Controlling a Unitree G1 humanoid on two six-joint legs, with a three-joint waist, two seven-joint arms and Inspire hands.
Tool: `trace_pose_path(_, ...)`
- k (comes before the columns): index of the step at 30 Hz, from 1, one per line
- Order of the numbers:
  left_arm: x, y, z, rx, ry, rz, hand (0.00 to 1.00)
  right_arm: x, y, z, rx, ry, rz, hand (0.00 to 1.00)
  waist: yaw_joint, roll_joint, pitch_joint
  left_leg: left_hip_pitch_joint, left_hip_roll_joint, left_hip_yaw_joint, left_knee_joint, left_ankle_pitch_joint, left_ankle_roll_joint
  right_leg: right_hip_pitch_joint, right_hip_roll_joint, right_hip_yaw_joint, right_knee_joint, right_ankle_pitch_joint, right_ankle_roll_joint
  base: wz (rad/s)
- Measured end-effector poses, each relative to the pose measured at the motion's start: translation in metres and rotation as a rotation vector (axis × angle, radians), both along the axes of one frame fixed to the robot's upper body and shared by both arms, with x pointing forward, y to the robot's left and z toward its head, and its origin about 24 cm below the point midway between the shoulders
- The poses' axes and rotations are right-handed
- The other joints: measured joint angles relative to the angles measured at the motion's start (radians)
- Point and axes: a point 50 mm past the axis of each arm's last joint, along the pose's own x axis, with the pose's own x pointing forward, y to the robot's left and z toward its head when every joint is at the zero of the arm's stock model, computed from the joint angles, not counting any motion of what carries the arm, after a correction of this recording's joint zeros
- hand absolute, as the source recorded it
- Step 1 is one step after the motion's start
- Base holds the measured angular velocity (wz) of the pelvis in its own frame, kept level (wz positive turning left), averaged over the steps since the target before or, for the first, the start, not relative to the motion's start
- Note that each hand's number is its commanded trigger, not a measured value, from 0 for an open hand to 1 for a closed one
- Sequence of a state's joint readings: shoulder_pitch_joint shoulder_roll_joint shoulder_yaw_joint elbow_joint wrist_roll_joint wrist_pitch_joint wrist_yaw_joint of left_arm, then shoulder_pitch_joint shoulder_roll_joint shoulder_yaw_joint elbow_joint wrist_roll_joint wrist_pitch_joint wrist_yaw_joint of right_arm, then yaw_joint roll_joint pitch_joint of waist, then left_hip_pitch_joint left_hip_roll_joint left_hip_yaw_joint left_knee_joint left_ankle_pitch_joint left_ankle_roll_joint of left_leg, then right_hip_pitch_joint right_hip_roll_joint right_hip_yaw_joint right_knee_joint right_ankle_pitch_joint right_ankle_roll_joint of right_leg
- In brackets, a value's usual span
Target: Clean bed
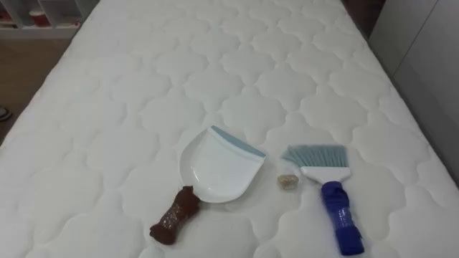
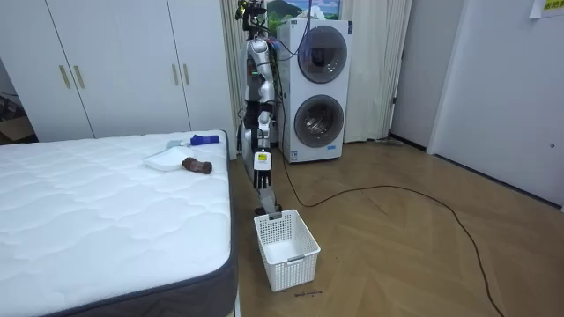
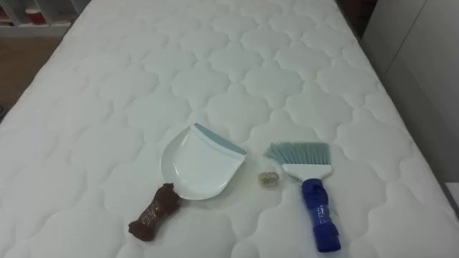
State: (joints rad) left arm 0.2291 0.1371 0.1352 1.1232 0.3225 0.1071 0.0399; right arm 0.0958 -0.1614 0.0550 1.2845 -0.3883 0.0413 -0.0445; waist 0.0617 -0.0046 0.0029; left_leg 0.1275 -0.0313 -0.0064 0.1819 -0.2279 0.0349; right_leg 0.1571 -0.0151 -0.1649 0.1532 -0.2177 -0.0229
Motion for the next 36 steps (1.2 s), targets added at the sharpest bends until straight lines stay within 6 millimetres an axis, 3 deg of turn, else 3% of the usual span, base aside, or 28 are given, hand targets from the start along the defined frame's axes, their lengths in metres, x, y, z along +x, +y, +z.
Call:
trace_pose_path(17, 0.008, 0.004, 0.002, 0.071, -0.063, 0.009, 0.00, 0.003, -0.003, 0.002, -0.047, -0.068, -0.046, 0.00, 0.000, -0.008, 0.0014, 0.001, 0.001, 0.001, 0.001, 0.000, 0.000, 0.000, 0.000, 0.001, -0.001, 0.000, 0.000, 0.00)
trace_pose_path(25, 0.051, 0.020, 0.022, 0.290, -0.351, 0.045, 0.00, 0.008, -0.003, 0.003, -0.069, -0.117, -0.051, 0.00, 0.001, -0.020, -0.0066, -0.017, -0.001, 0.001, 0.001, 0.000, 0.000, -0.018, 0.004, -0.004, 0.000, 0.001, 0.000, 0.02)
trace_pose_path(36, 0.113, 0.022, 0.062, 0.412, -0.744, 0.024, 0.00, 0.019, -0.001, 0.005, -0.040, -0.202, -0.044, 0.00, -0.003, -0.025, -0.0042, -0.038, 0.001, 0.001, 0.003, 0.000, 0.000, -0.028, 0.003, -0.012, 0.004, 0.003, -0.001, 0.00)
